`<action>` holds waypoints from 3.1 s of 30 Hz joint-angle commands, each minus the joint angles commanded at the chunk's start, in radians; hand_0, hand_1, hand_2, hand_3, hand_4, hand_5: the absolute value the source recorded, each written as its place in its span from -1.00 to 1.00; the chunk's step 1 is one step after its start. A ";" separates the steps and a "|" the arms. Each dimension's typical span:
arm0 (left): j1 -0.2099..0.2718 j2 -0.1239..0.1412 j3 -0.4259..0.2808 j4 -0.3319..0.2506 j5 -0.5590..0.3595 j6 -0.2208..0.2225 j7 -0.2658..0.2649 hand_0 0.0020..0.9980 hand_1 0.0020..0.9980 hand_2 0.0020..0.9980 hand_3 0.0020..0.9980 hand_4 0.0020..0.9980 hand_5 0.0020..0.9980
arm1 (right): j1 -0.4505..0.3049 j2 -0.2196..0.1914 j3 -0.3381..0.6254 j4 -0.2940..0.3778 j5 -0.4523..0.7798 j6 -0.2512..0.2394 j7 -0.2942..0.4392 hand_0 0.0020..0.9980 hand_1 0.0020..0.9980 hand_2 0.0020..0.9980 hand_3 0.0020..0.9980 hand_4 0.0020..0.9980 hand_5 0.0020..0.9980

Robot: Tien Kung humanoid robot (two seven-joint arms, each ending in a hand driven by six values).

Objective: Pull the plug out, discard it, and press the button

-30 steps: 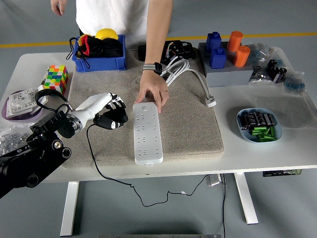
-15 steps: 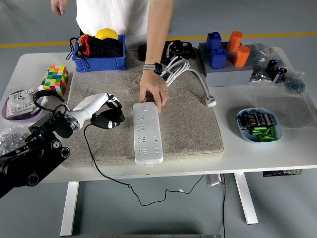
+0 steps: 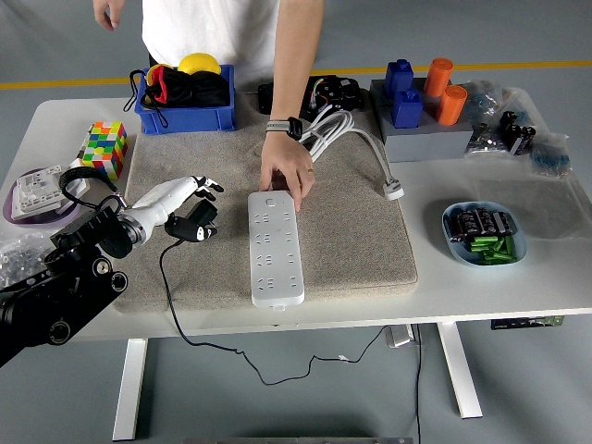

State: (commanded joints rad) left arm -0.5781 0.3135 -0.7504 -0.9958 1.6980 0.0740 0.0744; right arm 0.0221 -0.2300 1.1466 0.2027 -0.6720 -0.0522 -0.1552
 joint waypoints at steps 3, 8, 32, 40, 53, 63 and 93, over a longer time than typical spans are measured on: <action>0.001 0.001 -0.005 -0.006 0.004 0.000 0.001 0.70 0.72 0.63 0.70 0.71 -1.00 | 0.000 0.001 0.000 0.000 0.000 0.000 0.001 0.50 0.34 0.31 0.24 0.34 0.02; 0.006 0.007 -0.023 -0.044 0.009 0.009 -0.004 0.64 0.55 0.47 0.63 0.69 -1.00 | 0.000 0.003 -0.001 0.001 0.001 0.001 0.002 0.50 0.34 0.31 0.24 0.34 0.02; -0.124 -0.032 0.118 -0.072 -0.103 -0.021 0.018 -0.79 -1.00 -0.93 0.34 0.16 -0.95 | 0.003 0.001 -0.004 0.000 0.007 0.002 0.001 0.50 0.33 0.31 0.24 0.34 0.02; -0.189 -0.059 0.221 -0.007 -0.136 -0.032 0.032 -0.80 -1.00 -0.94 0.34 0.15 -0.94 | 0.006 0.002 -0.007 0.000 0.010 0.002 0.002 0.50 0.33 0.31 0.24 0.34 0.02; -0.276 -0.130 0.310 0.112 -0.161 -0.031 0.036 -0.80 -1.00 -0.93 0.35 0.15 -0.94 | 0.010 0.002 -0.014 0.000 0.015 0.002 0.002 0.50 0.33 0.31 0.24 0.34 0.02; -0.309 -0.157 0.349 0.186 -0.173 -0.054 0.061 -0.80 -1.00 -0.93 0.35 0.15 -0.95 | 0.010 0.000 -0.020 0.000 0.018 0.003 0.002 0.50 0.33 0.31 0.24 0.34 0.02; -0.353 -0.171 0.413 0.239 -0.204 -0.104 0.106 -0.81 -1.00 -0.96 0.34 0.13 -0.92 | 0.010 -0.002 -0.020 0.000 0.021 0.002 0.002 0.50 0.33 0.31 0.24 0.34 0.02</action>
State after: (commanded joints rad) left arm -0.9311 0.1424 -0.3377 -0.7571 1.4941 -0.0296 0.1805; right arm 0.0321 -0.2316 1.1265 0.2026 -0.6506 -0.0500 -0.1535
